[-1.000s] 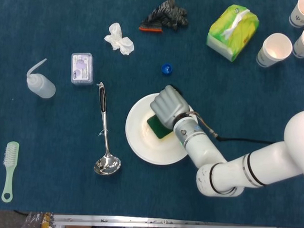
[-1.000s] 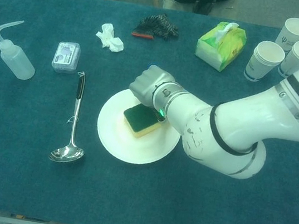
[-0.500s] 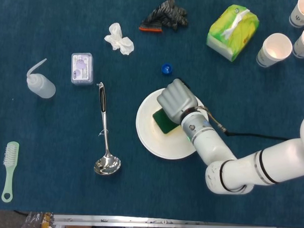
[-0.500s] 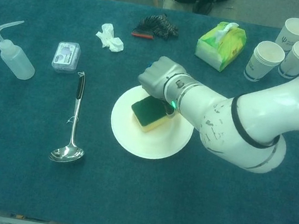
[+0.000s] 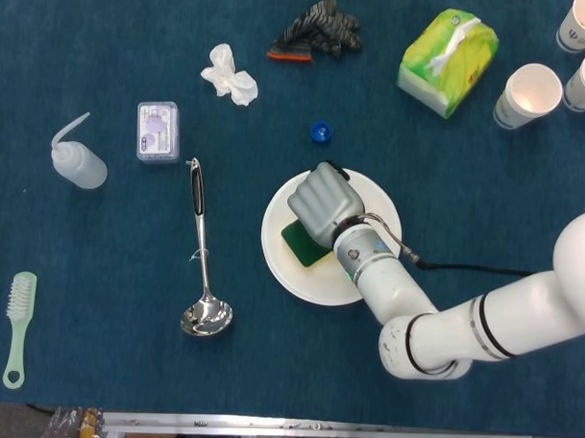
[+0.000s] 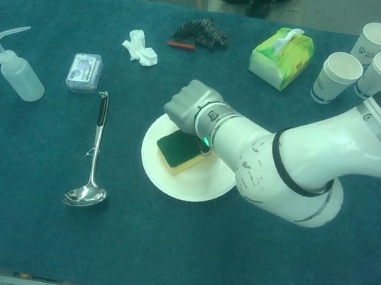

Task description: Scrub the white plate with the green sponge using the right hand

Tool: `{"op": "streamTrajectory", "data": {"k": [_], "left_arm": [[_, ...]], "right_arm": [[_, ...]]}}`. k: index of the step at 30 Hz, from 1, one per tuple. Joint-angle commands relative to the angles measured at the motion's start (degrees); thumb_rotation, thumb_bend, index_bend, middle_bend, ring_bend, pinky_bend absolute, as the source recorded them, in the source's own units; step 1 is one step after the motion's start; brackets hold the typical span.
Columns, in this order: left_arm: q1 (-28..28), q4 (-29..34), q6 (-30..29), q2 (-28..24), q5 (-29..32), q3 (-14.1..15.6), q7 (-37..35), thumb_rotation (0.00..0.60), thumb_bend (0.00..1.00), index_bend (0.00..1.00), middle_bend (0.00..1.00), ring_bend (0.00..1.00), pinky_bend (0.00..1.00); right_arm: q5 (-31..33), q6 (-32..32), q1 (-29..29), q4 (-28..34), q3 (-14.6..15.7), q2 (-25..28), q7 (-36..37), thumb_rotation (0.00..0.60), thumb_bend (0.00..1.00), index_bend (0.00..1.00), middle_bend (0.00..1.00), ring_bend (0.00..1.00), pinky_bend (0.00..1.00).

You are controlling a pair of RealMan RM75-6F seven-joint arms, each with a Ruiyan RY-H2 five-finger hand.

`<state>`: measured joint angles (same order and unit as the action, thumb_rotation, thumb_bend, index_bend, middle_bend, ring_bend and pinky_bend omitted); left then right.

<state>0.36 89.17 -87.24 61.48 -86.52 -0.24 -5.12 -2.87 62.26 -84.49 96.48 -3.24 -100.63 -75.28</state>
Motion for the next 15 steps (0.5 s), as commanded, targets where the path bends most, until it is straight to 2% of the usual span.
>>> {"op": "streamTrajectory", "data": {"k": [1, 15], "left_arm": [[-0.02, 0.01, -0.09, 0.01, -0.08, 0.00, 0.00, 0.600, 0.40, 0.17, 0.16, 0.14, 0.13], [0.07, 0.16, 0.10, 0.17, -0.29, 0.06, 0.32, 0.600, 0.40, 0.17, 0.16, 0.14, 0.13]], "right_arm": [[0.70, 0.53, -0.19, 0.05, 0.12, 0.00, -0.64, 0.600, 0.09, 0.49, 0.42, 0.34, 0.39], [2.21, 2.68, 1.44, 2.57, 1.90, 4.07, -1.74, 0.600, 0.09, 0.49, 0.42, 0.34, 0.39]]}}
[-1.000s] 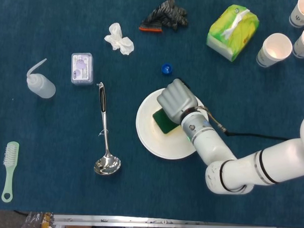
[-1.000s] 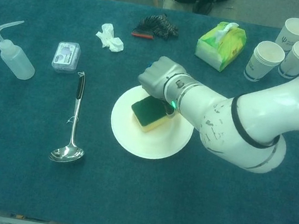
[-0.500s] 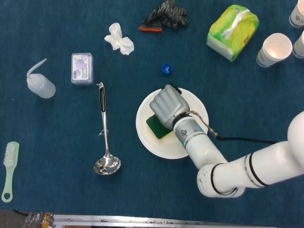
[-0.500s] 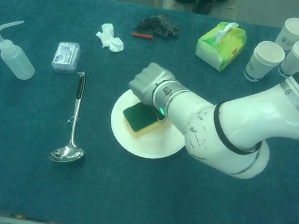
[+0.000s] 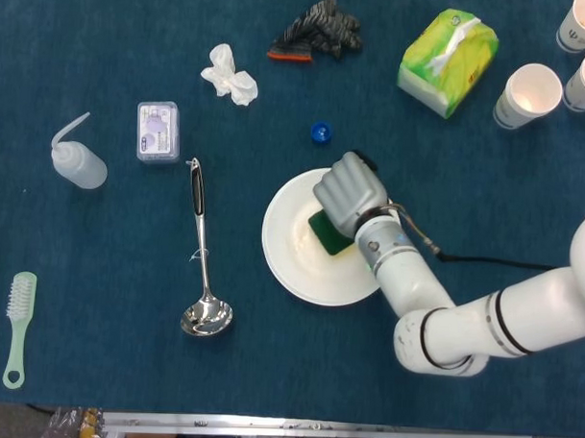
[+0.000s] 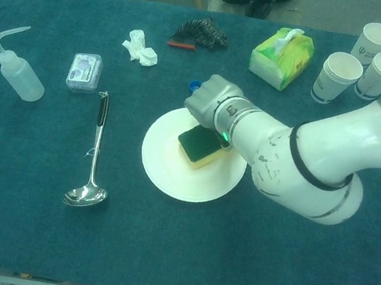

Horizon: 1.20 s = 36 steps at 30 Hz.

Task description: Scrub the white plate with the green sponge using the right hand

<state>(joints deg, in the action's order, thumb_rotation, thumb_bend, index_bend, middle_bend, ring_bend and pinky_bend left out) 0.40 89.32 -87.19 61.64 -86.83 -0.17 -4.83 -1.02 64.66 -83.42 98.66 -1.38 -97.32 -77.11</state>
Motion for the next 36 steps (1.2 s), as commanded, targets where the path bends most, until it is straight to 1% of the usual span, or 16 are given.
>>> {"op": "streamTrajectory", "data": {"k": [1, 3, 6, 11, 17, 21, 30, 34, 36], "left_arm": [[0.06, 0.02, 0.07, 0.01, 0.04, -0.04, 0.04, 0.600, 0.40, 0.17, 0.16, 0.14, 0.13], [0.10, 0.02, 0.01, 0.03, 0.04, -0.14, 0.09, 0.600, 0.40, 0.17, 0.16, 0.14, 0.13], [0.13, 0.06, -0.02, 0.01, 0.05, -0.20, 0.20, 0.600, 0.40, 0.17, 0.16, 0.14, 0.13], [0.07, 0.05, 0.04, -0.05, 0.31, -0.23, 0.15, 0.600, 0.40, 0.17, 0.16, 0.14, 0.13], [-0.21, -0.29, -0.07, -0.08, 0.53, -0.15, -0.30, 0.600, 0.40, 0.17, 0.16, 0.14, 0.13], [-0.48, -0.54, -0.18, -0.05, 0.67, -0.03, -0.59, 0.600, 0.40, 0.17, 0.16, 0.14, 0.13], [-0.32, -0.64, 0.02, 0.32, 0.34, 0.01, -0.56, 0.600, 0.40, 0.17, 0.16, 0.14, 0.13], [-0.33, -0.47, -0.15, 0.28, 0.15, 0.01, -0.38, 0.600, 0.40, 0.17, 0.16, 0.14, 0.13], [-0.42, -0.34, -0.39, 0.15, 0.19, -0.07, -0.21, 0.600, 0.40, 0.17, 0.16, 0.14, 0.13]], "right_arm": [[0.58, 0.30, 0.51, 0.56, -0.22, 1.17, 0.32, 0.600, 0.09, 0.49, 0.42, 0.34, 0.39], [0.63, 0.13, 0.85, 0.90, -1.38, 2.12, 1.40, 0.600, 0.09, 0.49, 0.42, 0.34, 0.39], [-1.00, -0.21, 1.15, 1.08, -2.43, 2.85, 2.64, 0.600, 0.09, 0.49, 0.42, 0.34, 0.39], [-2.36, -1.24, 1.18, 0.62, -3.05, 1.89, 3.49, 0.600, 0.09, 0.49, 0.42, 0.34, 0.39], [-2.52, -2.25, 0.57, -1.81, -2.90, -1.43, 2.97, 0.600, 0.09, 0.49, 0.42, 0.34, 0.39], [-2.47, -2.17, 0.55, -2.93, -1.97, -2.85, 2.25, 0.600, 0.09, 0.49, 0.42, 0.34, 0.39], [-1.75, -1.59, 1.71, -3.11, -0.21, -2.34, 1.57, 0.600, 0.09, 0.49, 0.42, 0.34, 0.39], [-2.28, -1.51, 2.14, -2.39, -0.39, -1.50, 2.04, 0.600, 0.09, 0.49, 0.42, 0.34, 0.39], [-3.46, -1.10, 2.59, -1.04, -1.27, 0.00, 3.28, 0.600, 0.09, 0.49, 0.42, 0.34, 0.39]]}}
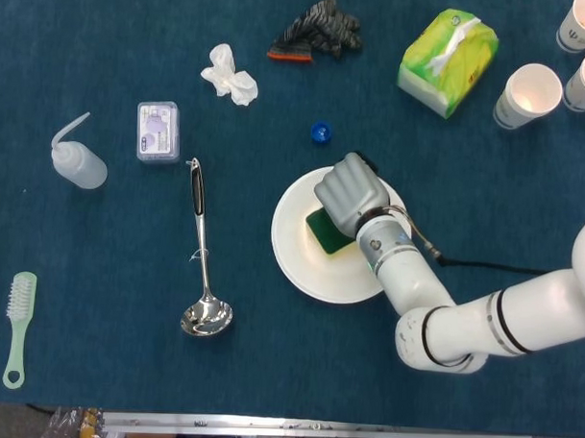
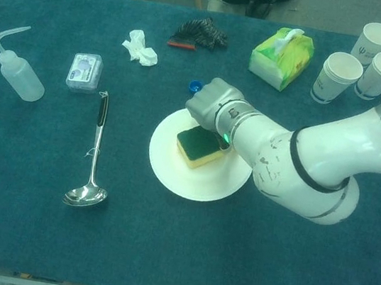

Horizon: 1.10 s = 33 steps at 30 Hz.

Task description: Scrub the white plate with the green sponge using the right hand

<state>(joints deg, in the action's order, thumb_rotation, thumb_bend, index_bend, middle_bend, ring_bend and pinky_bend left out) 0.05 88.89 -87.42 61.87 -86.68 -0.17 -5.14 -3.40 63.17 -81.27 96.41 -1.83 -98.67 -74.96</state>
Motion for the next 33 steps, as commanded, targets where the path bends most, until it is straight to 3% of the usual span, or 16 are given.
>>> {"op": "streamTrajectory", "data": {"k": [1, 10, 21, 28, 33], "left_arm": [[-0.09, 0.15, -0.22, -0.13, 0.08, -0.11, 0.15, 0.600, 0.40, 0.17, 0.16, 0.14, 0.13], [0.04, 0.58, -0.14, -0.15, -0.10, -0.11, 0.71, 0.600, 0.40, 0.17, 0.16, 0.14, 0.13], [0.73, 0.62, 0.73, 0.41, 0.43, -0.62, 1.46, 0.600, 0.40, 0.17, 0.16, 0.14, 0.13], [1.95, 1.06, 2.22, 1.09, 0.06, -0.71, 2.38, 0.600, 0.40, 0.17, 0.16, 0.14, 0.13], [2.00, 0.97, 2.34, 1.30, 0.34, -0.69, 2.50, 0.600, 0.40, 0.17, 0.16, 0.14, 0.13]], "right_arm": [[-1.67, 0.58, 0.64, 1.99, -1.04, 2.14, 1.60, 0.600, 0.09, 0.49, 0.42, 0.34, 0.39], [-4.81, 1.34, 3.21, 7.75, -0.54, 8.55, 5.29, 0.600, 0.09, 0.49, 0.42, 0.34, 0.39], [-14.09, 1.87, 11.65, 14.72, 5.68, 19.85, 14.94, 0.600, 0.09, 0.49, 0.42, 0.34, 0.39], [-20.46, 0.49, 16.99, 14.54, 8.84, 23.68, 21.14, 0.600, 0.09, 0.49, 0.41, 0.33, 0.39], [-21.13, -0.91, 19.18, 12.35, 9.75, 23.93, 23.28, 0.600, 0.09, 0.46, 0.40, 0.31, 0.39]]}}
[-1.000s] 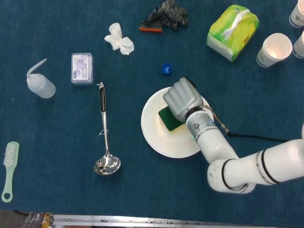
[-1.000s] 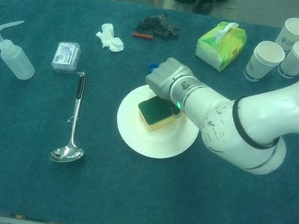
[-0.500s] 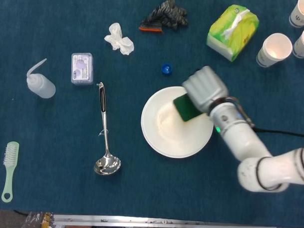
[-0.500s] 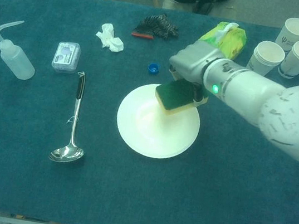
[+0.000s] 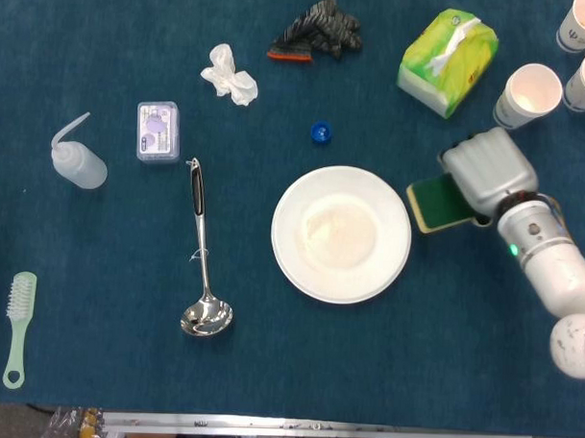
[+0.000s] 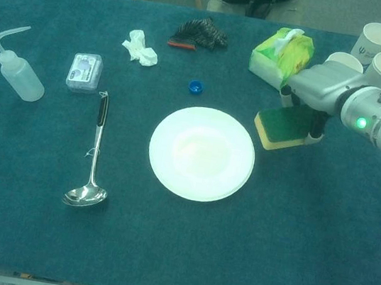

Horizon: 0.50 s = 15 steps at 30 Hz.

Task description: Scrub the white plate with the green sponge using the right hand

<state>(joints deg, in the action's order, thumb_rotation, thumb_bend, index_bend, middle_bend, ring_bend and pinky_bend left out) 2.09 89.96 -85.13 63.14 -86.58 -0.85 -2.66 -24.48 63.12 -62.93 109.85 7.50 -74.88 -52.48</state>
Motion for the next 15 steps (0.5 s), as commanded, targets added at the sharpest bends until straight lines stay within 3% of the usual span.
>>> {"op": "streamTrajectory", "data": {"k": [1, 5, 9, 13, 15], "left_arm": [[-0.07, -0.16, 0.10, 0.03, 0.40, -0.02, 0.00, 0.600, 0.40, 0.17, 0.16, 0.14, 0.13], [-0.20, -0.34, 0.20, 0.00, 0.83, 0.03, -0.14, 0.600, 0.40, 0.17, 0.16, 0.14, 0.13], [-0.14, -0.40, 0.28, -0.05, 0.98, -0.01, -0.13, 0.600, 0.40, 0.17, 0.16, 0.14, 0.13], [0.12, -0.57, 0.51, -0.18, 1.21, -0.26, -0.22, 0.600, 0.40, 0.17, 0.16, 0.13, 0.13], [0.36, -0.75, 0.77, -0.33, 1.43, -0.47, -0.34, 0.600, 0.40, 0.17, 0.16, 0.13, 0.13]], "right_arm": [[0.03, -1.22, 1.10, -1.62, 0.53, 0.06, 0.98, 0.600, 0.09, 0.45, 0.39, 0.31, 0.39], [0.02, -3.18, 2.35, -3.70, 0.71, -0.56, 2.46, 0.600, 0.09, 0.32, 0.32, 0.25, 0.39], [-2.20, -5.43, 3.94, -4.71, 0.38, -0.67, 5.61, 0.600, 0.08, 0.14, 0.19, 0.13, 0.39], [-6.94, -6.67, 6.31, -4.75, -0.67, 0.26, 10.75, 0.600, 0.06, 0.02, 0.08, 0.05, 0.37], [-11.00, -5.61, 8.41, -4.27, -1.41, 1.36, 14.45, 0.600, 0.05, 0.00, 0.06, 0.03, 0.36]]}}
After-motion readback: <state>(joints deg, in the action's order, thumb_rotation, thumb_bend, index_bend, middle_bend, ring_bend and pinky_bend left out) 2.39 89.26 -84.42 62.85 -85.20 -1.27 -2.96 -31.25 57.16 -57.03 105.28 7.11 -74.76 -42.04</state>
